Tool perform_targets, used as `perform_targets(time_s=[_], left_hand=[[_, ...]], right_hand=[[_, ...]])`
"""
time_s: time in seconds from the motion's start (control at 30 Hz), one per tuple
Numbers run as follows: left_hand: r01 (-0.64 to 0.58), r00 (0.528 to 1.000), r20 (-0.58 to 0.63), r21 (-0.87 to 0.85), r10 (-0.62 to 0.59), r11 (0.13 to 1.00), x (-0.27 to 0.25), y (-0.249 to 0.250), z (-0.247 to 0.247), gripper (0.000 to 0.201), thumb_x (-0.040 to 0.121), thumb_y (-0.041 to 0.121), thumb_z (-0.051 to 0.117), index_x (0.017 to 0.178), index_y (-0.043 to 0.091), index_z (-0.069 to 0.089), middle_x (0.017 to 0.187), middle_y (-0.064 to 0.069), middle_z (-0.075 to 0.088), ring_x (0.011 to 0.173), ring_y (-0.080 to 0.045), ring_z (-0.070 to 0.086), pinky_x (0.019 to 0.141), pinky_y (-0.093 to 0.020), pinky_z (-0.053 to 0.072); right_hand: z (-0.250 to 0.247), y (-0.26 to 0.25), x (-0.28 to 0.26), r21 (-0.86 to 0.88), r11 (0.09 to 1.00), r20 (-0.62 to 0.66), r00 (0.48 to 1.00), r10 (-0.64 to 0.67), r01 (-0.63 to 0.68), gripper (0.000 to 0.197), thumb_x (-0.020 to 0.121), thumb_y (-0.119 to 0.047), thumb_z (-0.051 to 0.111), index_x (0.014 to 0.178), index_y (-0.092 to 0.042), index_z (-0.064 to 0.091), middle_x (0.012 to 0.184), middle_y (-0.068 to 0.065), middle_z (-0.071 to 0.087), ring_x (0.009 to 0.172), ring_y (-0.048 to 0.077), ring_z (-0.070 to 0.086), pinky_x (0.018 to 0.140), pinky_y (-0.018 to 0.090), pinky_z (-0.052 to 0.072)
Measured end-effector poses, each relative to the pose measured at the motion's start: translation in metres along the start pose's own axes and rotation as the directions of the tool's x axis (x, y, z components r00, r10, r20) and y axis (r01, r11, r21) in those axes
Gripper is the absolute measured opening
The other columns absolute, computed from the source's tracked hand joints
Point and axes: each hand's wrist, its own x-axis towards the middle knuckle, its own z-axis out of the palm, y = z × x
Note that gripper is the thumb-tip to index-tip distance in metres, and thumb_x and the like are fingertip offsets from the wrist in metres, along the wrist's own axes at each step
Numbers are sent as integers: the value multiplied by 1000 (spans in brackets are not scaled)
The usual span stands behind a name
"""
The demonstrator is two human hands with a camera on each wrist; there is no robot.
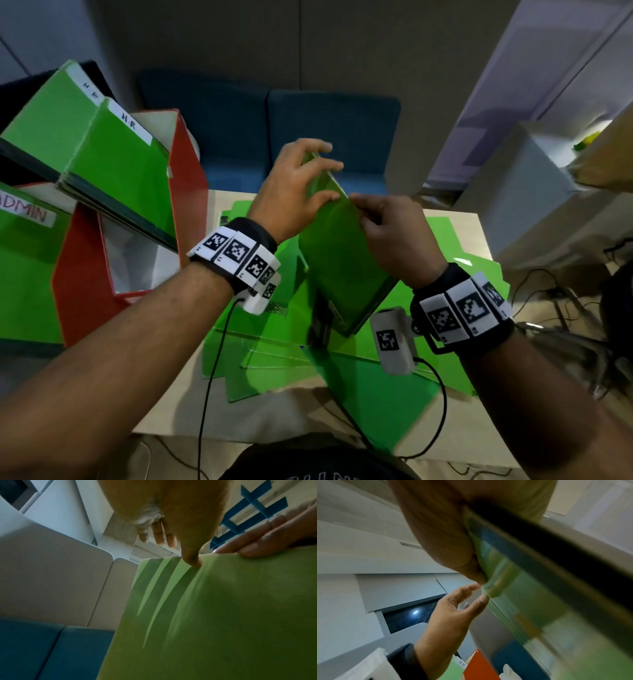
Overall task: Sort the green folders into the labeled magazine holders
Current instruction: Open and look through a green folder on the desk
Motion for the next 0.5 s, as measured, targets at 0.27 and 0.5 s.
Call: perform_targets(time_s=[0.27, 0.5], left_hand=[[496, 861, 135, -11, -490, 868, -48, -22, 16, 67, 99, 35, 49, 154, 14, 16, 162, -1, 6, 148, -14, 7, 121, -34, 12], [761, 645, 153, -51, -748, 646, -90, -50, 12, 73, 95, 53, 47, 152, 16, 21, 160, -7, 19, 145, -22, 21, 119, -43, 20]], right_hand=[[-25, 14, 4, 157, 987, -294, 956, 6, 42, 34, 93, -3, 54, 126, -5, 60, 118, -8, 59, 110, -3, 53, 96, 5, 38], [-32, 58, -2, 405, 914, -462, 858, 223, -20, 37, 91, -6, 58, 127, -12, 58, 123, 2, 64, 113, 10, 62, 104, 34, 46]])
